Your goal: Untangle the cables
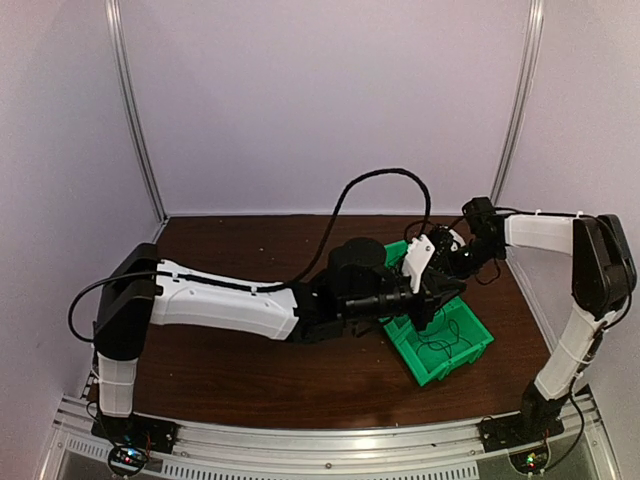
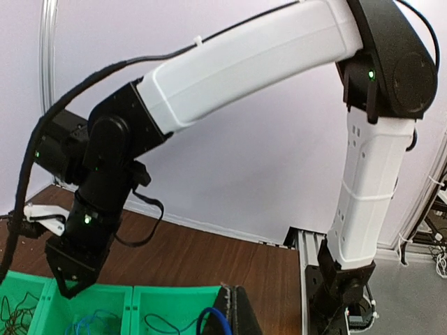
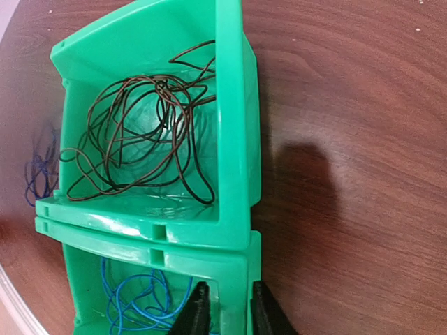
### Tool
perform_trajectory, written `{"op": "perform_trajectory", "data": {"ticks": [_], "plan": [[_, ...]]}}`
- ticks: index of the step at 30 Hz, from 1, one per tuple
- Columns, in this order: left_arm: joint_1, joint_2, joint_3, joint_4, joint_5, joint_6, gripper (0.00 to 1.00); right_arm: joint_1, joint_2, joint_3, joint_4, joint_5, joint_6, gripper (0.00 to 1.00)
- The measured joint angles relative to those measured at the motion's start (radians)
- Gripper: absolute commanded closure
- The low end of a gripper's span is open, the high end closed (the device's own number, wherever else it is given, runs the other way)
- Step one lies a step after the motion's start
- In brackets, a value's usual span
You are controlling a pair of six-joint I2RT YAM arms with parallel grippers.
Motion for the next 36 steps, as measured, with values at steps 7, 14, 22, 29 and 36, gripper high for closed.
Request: {"op": "perform_trajectory", "data": {"ticks": [7, 14, 22, 29, 36], "plan": [[0.019, 0.148, 0.245, -0.03, 0.02, 0.0, 1.0, -0.025, -0.043, 0.056, -0.034, -0.072, 0.008, 0.43], [0.028, 0.321, 0.406, -0.057, 0.109, -0.032, 1.0, -0.177, -0.224, 0.101, -0.092, -0.084, -0.045, 0.39], [0.027, 0.439, 0.426, -0.087, 0.15, -0.078, 1.0, -0.297, -0.398, -0.011, -0.075, -0.093, -0.113, 0.39], [0.032, 0.473, 0.423, -0.127, 0.146, -0.103, 1.0, -0.294, -0.452, -0.107, -0.035, -0.136, -0.138, 0.39], [0.047, 0.478, 0.409, -0.167, 0.1, -0.111, 1.0, -0.294, -0.455, -0.126, -0.085, -0.188, -0.257, 0.39]]}}
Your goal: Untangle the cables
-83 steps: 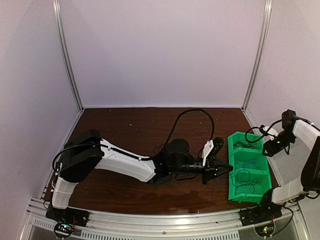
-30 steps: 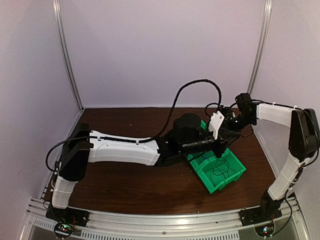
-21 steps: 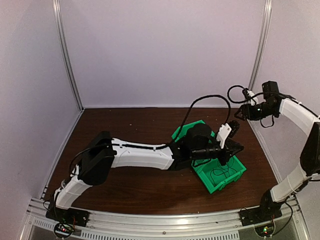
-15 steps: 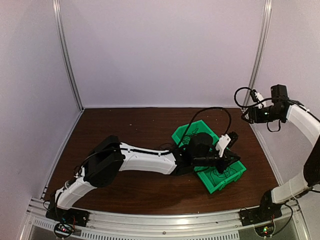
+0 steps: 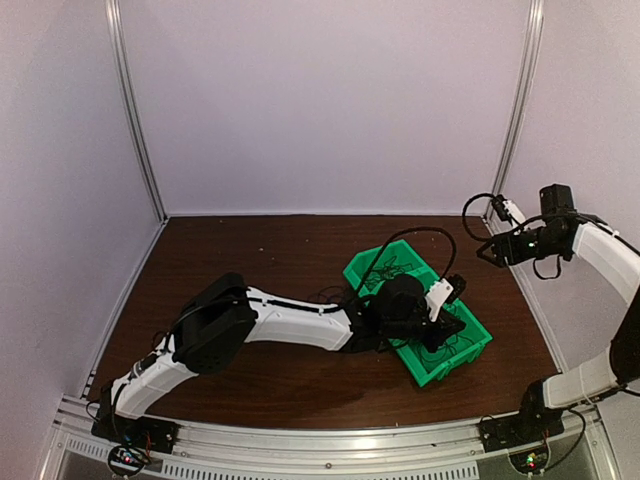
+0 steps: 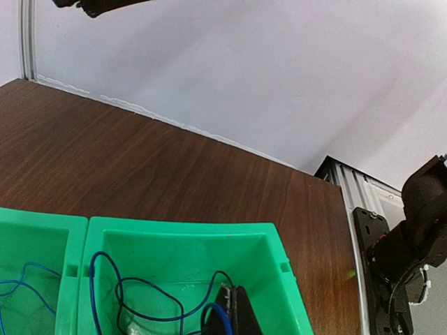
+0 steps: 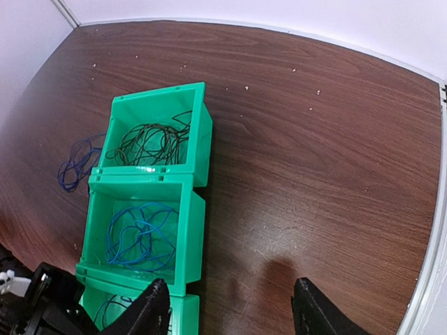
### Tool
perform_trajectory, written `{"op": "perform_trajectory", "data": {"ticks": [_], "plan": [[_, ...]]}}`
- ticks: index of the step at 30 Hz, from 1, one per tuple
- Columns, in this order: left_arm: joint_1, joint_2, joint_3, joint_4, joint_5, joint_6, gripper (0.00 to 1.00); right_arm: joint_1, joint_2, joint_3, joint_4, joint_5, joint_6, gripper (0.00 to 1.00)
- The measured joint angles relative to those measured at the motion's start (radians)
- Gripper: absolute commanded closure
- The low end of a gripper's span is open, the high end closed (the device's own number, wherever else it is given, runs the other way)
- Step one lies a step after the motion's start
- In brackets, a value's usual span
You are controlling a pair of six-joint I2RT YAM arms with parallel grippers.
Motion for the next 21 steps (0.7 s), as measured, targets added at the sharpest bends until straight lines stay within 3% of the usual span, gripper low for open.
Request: {"op": "perform_trajectory", "data": {"ticks": [3, 7, 11, 16, 21], "plan": [[0.002, 0.0, -0.003, 0.003, -0.008, -0.001, 0.97, 0.001, -0.016, 0.0, -0.042, -0.006, -0.065, 0.39], [0.002, 0.0, -0.003, 0.0, -0.016, 0.002, 0.75, 0.001, -0.051, -0.002, -0.099, -0.019, -0.135, 0.39], [0.003, -0.025, -0.031, -0.031, -0.031, 0.009, 0.6, 0.002, -0.058, -0.002, -0.146, -0.027, -0.175, 0.4], [0.005, -0.065, -0.087, -0.132, -0.049, 0.04, 0.49, 0.007, -0.071, 0.0, -0.197, -0.026, -0.212, 0.4], [0.006, -0.113, -0.089, -0.245, -0.049, 0.101, 0.44, 0.01, -0.103, 0.0, -0.22, -0.027, -0.232, 0.4]]}}
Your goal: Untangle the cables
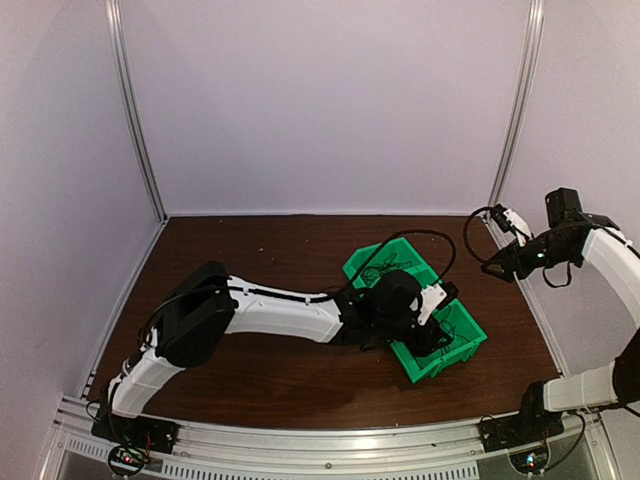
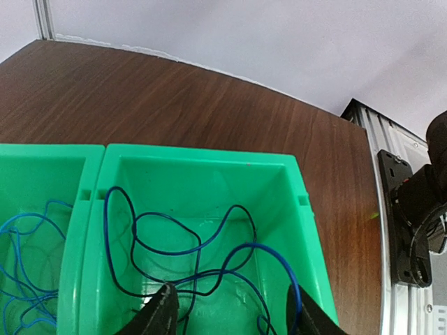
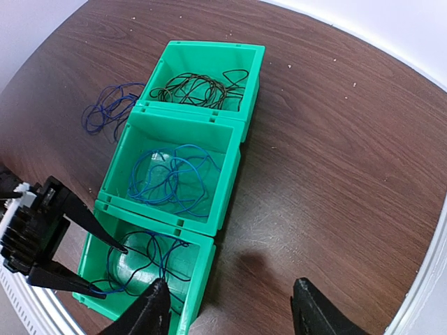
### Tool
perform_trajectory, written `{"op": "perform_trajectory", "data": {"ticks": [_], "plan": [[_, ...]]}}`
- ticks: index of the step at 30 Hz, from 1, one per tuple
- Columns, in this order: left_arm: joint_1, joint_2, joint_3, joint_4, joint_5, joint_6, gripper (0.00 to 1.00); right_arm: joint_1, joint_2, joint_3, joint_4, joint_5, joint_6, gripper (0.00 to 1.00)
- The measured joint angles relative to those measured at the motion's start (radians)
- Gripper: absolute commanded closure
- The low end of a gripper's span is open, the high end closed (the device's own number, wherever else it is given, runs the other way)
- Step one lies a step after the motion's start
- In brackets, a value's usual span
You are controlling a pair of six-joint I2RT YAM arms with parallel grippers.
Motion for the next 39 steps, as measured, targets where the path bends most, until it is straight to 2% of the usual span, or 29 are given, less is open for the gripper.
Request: {"op": "perform_trajectory", "data": {"ticks": [11, 15, 19, 23, 27, 30, 34, 39], "plan": [[0.0, -0.325, -0.165, -0.078, 0.027, 0.137, 0.39, 0.04, -0.005, 0.045, -0.039, -0.009, -0.013, 0.4], [0.002, -0.486, -0.346, -0.07, -0.016, 0.143, 0.4, 0.079, -0.002, 0.075, -0.039, -0.026, -0.012, 0.42], [0.022, -0.62, -0.513, -0.09, -0.072, 0.119, 0.44, 0.169, 0.013, 0.09, -0.021, -0.04, -0.006, 0.51], [0.091, -0.726, -0.65, -0.127, -0.149, 0.058, 0.48, 0.333, 0.071, 0.116, 0.024, -0.036, 0.015, 0.55], [0.192, -0.861, -0.868, -0.119, -0.228, -0.039, 0.46, 0.497, 0.189, 0.176, 0.092, 0.012, 0.021, 0.56], [0.253, -0.942, -1.007, -0.108, -0.273, -0.117, 0.38, 0.612, 0.315, 0.232, 0.131, 0.082, 0.0, 0.56], [0.319, -0.993, -1.083, -0.105, -0.299, -0.203, 0.34, 0.749, 0.537, 0.351, 0.149, 0.18, -0.048, 0.48], [0.396, -1.032, -1.133, -0.076, -0.315, -0.284, 0.33, 0.848, 0.732, 0.459, 0.181, 0.274, -0.084, 0.44]]}}
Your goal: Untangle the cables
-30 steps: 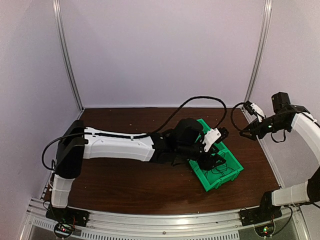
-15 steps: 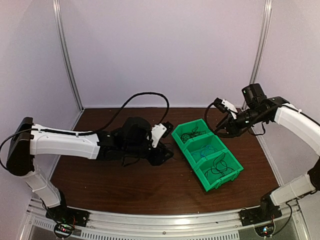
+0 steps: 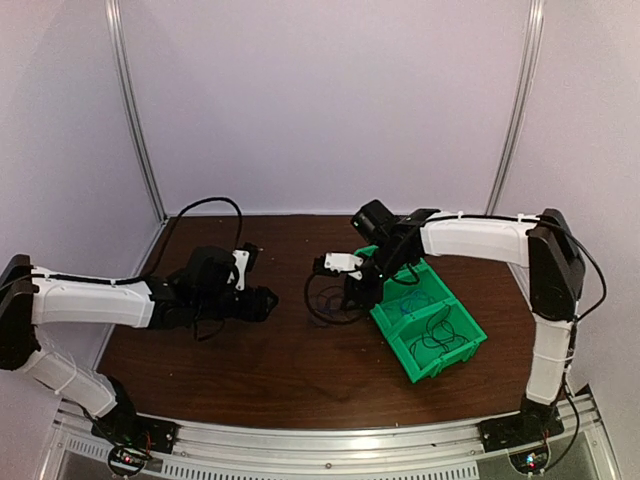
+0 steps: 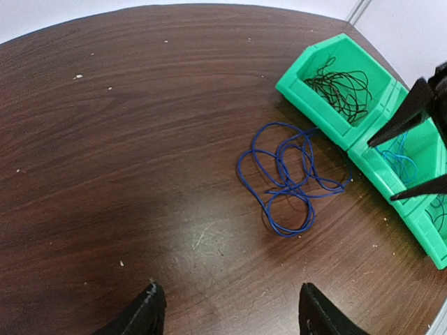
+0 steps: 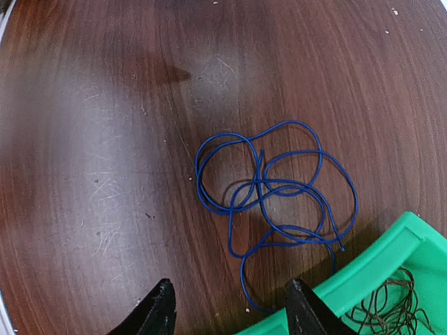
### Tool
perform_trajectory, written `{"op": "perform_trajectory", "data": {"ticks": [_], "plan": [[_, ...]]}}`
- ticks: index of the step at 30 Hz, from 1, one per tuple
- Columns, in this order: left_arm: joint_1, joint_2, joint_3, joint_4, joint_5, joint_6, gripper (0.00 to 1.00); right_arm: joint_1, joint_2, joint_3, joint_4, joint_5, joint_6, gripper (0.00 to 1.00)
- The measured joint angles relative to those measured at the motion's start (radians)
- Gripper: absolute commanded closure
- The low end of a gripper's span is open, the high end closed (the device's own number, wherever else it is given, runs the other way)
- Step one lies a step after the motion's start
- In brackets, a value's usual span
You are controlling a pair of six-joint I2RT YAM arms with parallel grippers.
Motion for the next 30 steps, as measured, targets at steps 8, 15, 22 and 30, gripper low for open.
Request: {"op": "perform_trajectory", "data": {"ticks": [8, 15, 22, 30], "plan": [[0.018, -0.052, -0.047, 0.027, -0.016, -0.051, 0.33, 0.06, 0.171, 0.138, 0.023, 0.099, -0.02, 0.46], [0.02, -0.051, -0.057, 0.043, -0.016, -0.053, 0.33, 0.066, 0.212, 0.167, 0.018, 0.117, -0.037, 0.49], [0.022, -0.047, -0.062, 0.051, -0.017, -0.053, 0.33, 0.085, 0.207, 0.15, 0.013, 0.118, -0.034, 0.51], [0.023, -0.035, -0.062, 0.054, -0.017, -0.053, 0.34, 0.09, 0.168, 0.124, 0.014, 0.138, -0.032, 0.59]]}}
